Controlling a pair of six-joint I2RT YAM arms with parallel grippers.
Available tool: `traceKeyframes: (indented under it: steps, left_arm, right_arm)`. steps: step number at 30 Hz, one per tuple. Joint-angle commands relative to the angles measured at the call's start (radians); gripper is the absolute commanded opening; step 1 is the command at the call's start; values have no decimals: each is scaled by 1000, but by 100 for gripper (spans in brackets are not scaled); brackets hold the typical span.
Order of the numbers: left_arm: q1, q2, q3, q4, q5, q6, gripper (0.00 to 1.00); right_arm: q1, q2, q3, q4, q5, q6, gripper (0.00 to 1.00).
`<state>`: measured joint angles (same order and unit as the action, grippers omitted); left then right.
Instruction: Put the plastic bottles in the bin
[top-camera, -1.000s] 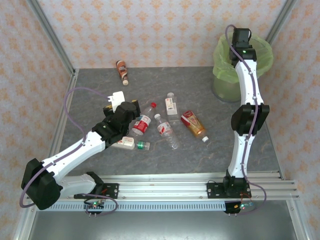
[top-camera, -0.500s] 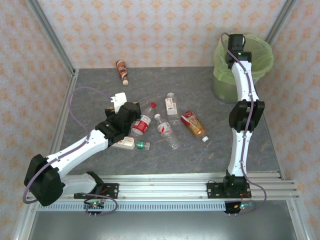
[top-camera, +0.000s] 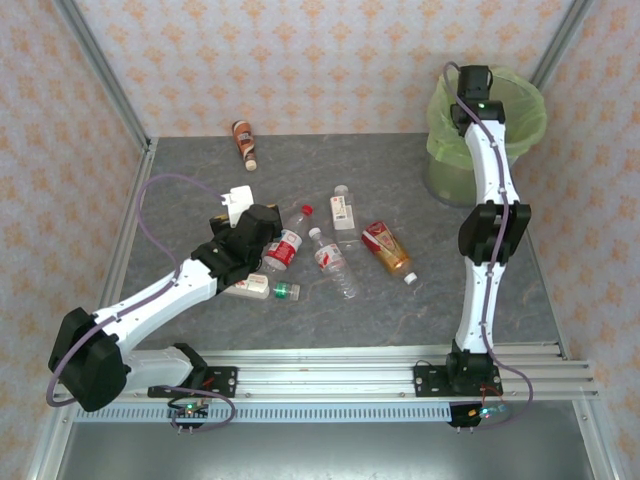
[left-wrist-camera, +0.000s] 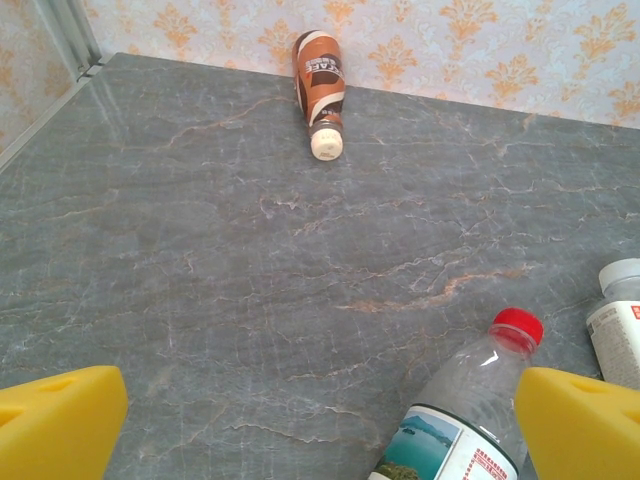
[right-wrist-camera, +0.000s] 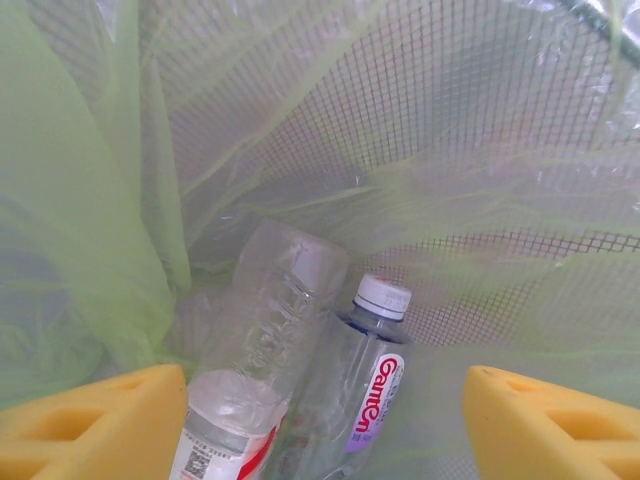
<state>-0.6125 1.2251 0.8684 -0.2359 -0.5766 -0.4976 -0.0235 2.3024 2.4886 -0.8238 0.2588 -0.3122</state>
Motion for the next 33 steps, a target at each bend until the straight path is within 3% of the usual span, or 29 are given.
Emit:
traceKeyframes:
  steps: [1,9,14,21,28,33]
  left_arm:
    - [10,13,16,4,-14,-17,100]
    - [11,19,14,7,-14,-23,100]
    - [26,15,19,-14,-7,-67,100]
    - [108,34,71,-61,83,-107,100]
    - [192,165,205,-127,150,-88,100]
    - [225,292,296,-168,109,-56,100]
  right_arm:
    - [-7,-117,-3,-8,-24,25,74]
    - [-7,-252,-101,28,-73,43,83]
    - [-7,-371,-196,44,-144,81,99]
    - [-6,-586,-392,113,-195,122,99]
    - [-6,-765,-593,120,-241,177,99]
    - [-4,-925,-825,220,-357,261,99]
